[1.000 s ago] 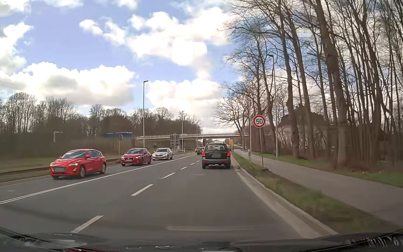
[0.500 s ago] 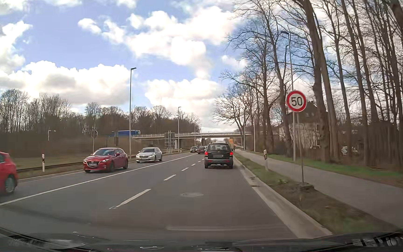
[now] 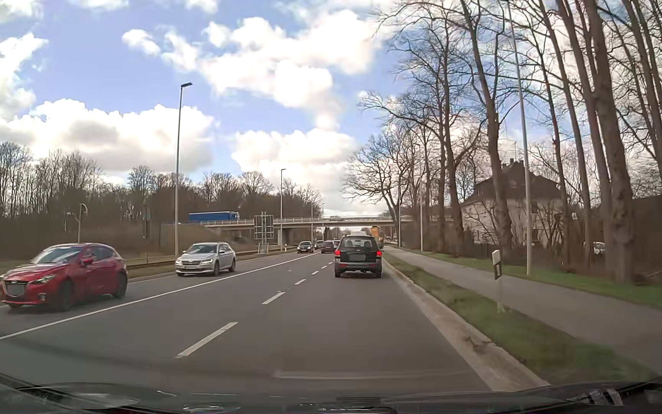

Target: Follow the waypoints while adhering to traffic rules and regulations

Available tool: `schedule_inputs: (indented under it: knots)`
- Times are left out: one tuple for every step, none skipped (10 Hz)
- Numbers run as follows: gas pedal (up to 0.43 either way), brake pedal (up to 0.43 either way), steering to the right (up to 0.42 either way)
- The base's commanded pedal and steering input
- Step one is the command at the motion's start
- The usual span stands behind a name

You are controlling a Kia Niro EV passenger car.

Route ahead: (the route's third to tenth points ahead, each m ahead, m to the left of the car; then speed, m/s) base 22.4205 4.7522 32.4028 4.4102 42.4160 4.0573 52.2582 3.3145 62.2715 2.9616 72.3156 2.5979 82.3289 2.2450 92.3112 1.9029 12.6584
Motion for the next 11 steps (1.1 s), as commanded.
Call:
schedule_inputs:
  knots:
    - [0.138,0.000,0.012]
    - [0.130,0.000,0.012]
    - [0.130,0.000,0.012]
    - [0.130,0.000,0.011]
    - [0.130,0.000,0.011]
    - [0.130,0.000,0.010]
    - [0.130,0.000,0.009]
    - [0.130,0.000,0.007]
    - [0.130,0.000,0.007]
    - [0.130,0.000,0.006]
    - [0.130,0.000,0.005]
